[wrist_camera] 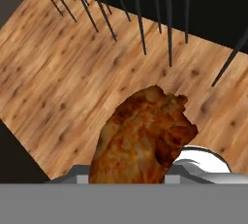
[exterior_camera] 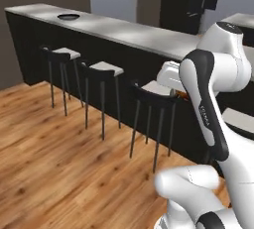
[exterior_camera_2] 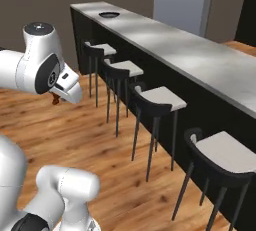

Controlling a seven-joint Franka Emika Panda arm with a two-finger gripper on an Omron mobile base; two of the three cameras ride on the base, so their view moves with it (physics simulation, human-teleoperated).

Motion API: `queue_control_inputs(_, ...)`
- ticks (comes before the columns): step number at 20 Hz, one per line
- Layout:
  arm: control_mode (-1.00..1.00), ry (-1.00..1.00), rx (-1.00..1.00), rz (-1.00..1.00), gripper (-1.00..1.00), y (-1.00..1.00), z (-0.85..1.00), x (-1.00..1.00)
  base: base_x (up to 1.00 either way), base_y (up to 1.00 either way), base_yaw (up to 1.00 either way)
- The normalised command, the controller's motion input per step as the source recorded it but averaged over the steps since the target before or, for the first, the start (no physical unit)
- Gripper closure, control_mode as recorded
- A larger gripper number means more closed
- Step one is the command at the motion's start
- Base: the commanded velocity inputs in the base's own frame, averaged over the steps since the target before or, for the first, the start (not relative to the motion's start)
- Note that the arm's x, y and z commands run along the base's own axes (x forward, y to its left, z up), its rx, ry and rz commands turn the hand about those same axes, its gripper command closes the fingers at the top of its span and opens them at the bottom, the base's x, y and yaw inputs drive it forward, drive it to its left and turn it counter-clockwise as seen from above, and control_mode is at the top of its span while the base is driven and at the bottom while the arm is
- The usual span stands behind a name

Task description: Take the chicken drumstick from the fridge and place it on the digital scale on the counter by the fridge. Wait a few seconds for a reading, then move it to the plate on the dining counter.

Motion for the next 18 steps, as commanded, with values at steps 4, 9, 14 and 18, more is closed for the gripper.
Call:
queue_control_inputs(4,1.00,0.00,0.00,0.00,1.00,0.00,0.00,0.00,0.79,1.00,-0.35)
queue_control_inputs(9,1.00,0.00,0.00,0.00,1.00,0.00,0.00,0.00,0.74,1.00,-0.34)
queue_control_inputs(14,1.00,0.00,0.00,0.00,1.00,0.00,0.00,0.00,0.71,1.00,-0.34)
queue_control_inputs(18,1.00,0.00,0.00,0.00,1.00,0.00,0.00,0.00,0.58,1.00,-0.34)
